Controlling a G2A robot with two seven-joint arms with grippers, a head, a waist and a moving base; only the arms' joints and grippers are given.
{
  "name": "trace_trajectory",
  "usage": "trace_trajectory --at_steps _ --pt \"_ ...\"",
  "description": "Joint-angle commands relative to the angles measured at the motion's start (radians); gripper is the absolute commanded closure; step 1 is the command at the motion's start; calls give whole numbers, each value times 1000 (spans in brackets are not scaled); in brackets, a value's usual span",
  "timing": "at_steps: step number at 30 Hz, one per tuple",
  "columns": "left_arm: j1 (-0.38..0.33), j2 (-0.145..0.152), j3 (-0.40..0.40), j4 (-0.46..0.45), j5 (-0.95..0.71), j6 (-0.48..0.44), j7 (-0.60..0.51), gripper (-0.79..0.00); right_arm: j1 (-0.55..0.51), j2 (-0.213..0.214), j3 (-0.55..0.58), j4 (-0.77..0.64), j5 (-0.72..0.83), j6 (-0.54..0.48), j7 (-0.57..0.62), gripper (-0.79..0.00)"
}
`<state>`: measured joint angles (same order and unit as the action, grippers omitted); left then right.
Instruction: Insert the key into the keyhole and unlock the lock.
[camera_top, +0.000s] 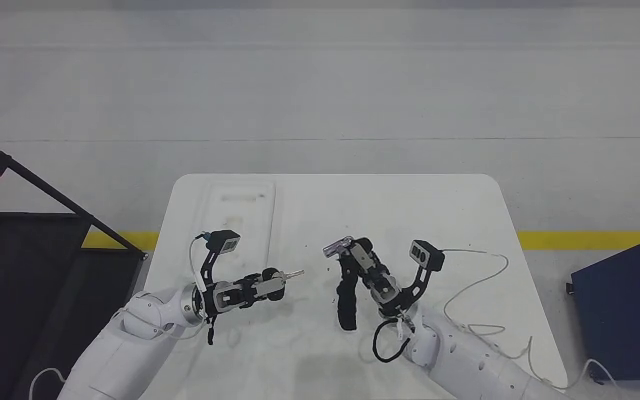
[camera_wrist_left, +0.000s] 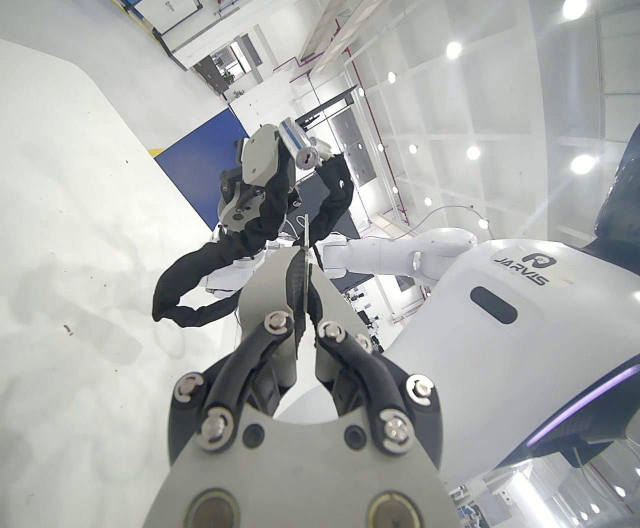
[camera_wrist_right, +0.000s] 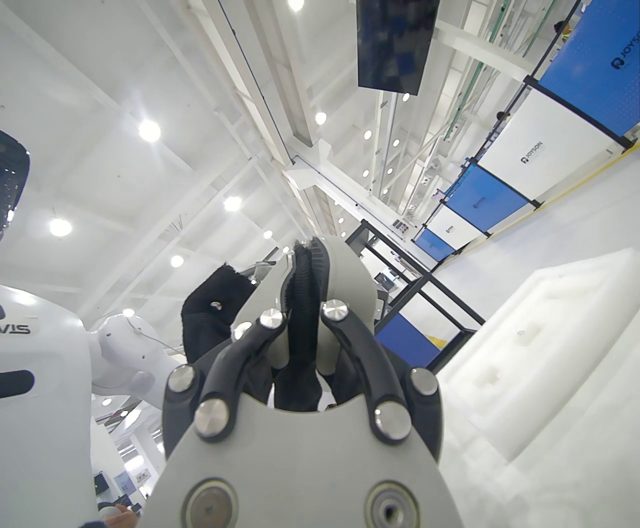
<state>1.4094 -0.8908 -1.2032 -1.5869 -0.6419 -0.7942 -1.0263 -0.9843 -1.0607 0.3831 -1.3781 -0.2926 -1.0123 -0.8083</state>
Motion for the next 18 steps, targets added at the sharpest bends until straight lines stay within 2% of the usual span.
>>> trace_trajectory --at_steps 1,6,7,18 --pt "0 0 0 0 0 0 0 0 0 1 -5 0 -4 0 1 0" --pt "0 0 0 0 0 0 0 0 2 3 -13 8 -14 0 1 0" --pt "3 -1 2 -7 6 23 19 0 2 3 -13 8 -14 0 1 0" --pt "65 -1 -44 -121 117 80 128 0 2 3 -13 8 -14 0 1 0"
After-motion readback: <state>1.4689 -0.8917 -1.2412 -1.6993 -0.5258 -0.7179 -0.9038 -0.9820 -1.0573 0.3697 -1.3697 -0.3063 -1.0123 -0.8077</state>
